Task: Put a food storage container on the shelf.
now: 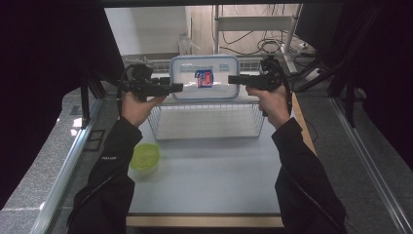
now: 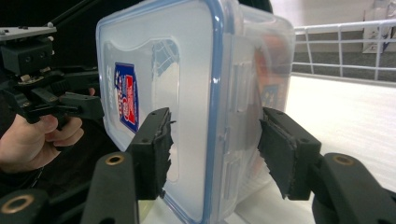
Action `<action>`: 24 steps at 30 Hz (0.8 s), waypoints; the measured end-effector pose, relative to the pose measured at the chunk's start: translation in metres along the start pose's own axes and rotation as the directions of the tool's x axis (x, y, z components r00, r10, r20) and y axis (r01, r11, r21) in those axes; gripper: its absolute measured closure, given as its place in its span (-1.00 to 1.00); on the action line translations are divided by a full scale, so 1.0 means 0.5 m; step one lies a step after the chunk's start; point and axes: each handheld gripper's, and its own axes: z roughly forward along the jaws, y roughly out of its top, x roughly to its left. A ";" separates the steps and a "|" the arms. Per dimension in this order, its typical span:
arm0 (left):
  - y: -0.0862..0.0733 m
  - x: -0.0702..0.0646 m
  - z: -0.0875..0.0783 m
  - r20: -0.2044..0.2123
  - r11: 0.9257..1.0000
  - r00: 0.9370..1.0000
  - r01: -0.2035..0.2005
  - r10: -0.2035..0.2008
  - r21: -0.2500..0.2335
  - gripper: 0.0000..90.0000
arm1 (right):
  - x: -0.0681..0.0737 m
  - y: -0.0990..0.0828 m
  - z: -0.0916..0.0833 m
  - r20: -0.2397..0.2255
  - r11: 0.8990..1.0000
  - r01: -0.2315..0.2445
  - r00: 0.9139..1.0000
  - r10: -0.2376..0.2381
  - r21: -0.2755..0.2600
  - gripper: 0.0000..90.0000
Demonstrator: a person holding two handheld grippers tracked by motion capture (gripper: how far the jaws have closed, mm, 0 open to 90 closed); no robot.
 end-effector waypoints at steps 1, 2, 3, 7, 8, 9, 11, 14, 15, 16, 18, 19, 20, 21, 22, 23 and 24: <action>0.000 0.001 0.002 0.004 1.000 1.000 -0.001 0.001 0.005 -0.30 | 0.000 -0.001 0.001 -0.002 1.000 -0.001 1.000 0.001 0.004 -0.03; -0.001 0.001 0.005 0.008 1.000 1.000 0.009 -0.009 0.015 -0.32 | 0.000 -0.002 0.002 -0.003 1.000 0.001 1.000 -0.001 0.012 -0.04; -0.001 0.001 0.007 0.007 1.000 1.000 0.010 -0.010 0.019 -0.32 | 0.000 -0.004 0.005 0.005 1.000 0.003 1.000 -0.004 0.020 -0.05; -0.001 0.004 0.014 -0.006 1.000 1.000 0.020 -0.020 0.016 -0.31 | -0.005 -0.005 0.011 0.015 1.000 -0.010 1.000 0.009 0.011 -0.05; -0.002 0.007 0.015 0.001 0.999 0.999 0.032 -0.032 0.012 -0.31 | -0.006 -0.004 0.011 0.012 1.000 -0.014 1.000 0.014 0.013 -0.05; -0.003 0.008 0.016 0.004 0.999 0.999 0.035 -0.035 0.011 -0.31 | -0.009 -0.004 0.013 0.008 1.000 -0.019 1.000 0.019 0.008 -0.05; -0.003 0.009 0.016 0.004 0.999 0.999 0.038 -0.038 0.007 -0.31 | -0.011 -0.004 0.013 0.004 1.000 -0.023 1.000 0.023 0.006 -0.05; -0.004 0.009 0.017 0.007 0.999 0.999 0.038 -0.038 0.002 -0.33 | -0.013 -0.005 0.014 0.003 1.000 -0.027 1.000 0.027 0.002 -0.07; -0.005 0.009 0.018 0.010 0.999 0.999 0.040 -0.040 0.006 -0.34 | -0.012 -0.005 0.015 0.006 1.000 -0.026 1.000 0.026 0.002 -0.08; -0.005 0.010 0.019 0.013 0.999 0.999 0.040 -0.040 0.005 -0.36 | -0.012 -0.006 0.016 0.008 1.000 -0.023 1.000 0.023 0.003 -0.10; -0.006 0.010 0.021 0.021 0.999 0.998 0.051 -0.051 0.002 -0.39 | -0.012 -0.007 0.018 0.011 1.000 -0.025 1.000 0.025 0.003 -0.13; -0.006 0.011 0.022 0.024 0.999 0.998 0.054 -0.054 0.002 -0.40 | -0.013 -0.007 0.019 0.013 1.000 -0.026 1.000 0.026 0.002 -0.15; -0.006 0.012 0.022 0.026 0.998 0.998 0.060 -0.060 0.001 -0.41 | -0.014 -0.007 0.019 0.010 1.000 -0.031 0.999 0.031 0.003 -0.15; -0.006 0.013 0.023 0.027 0.998 0.998 0.064 -0.064 0.000 -0.41 | -0.014 -0.008 0.020 0.009 0.999 -0.036 0.999 0.036 0.001 -0.15; -0.006 0.013 0.023 0.030 0.998 0.997 0.068 -0.068 -0.003 -0.41 | -0.016 -0.008 0.021 0.008 0.999 -0.035 0.999 0.035 0.000 -0.16; -0.006 0.014 0.024 0.032 0.998 0.997 0.070 -0.070 -0.004 -0.42 | -0.015 -0.008 0.021 0.008 0.999 -0.036 0.999 0.036 0.002 -0.17; -0.006 0.015 0.024 0.033 0.997 0.997 0.072 -0.072 -0.004 -0.43 | -0.015 -0.008 0.021 0.009 0.999 -0.037 0.999 0.037 0.003 -0.18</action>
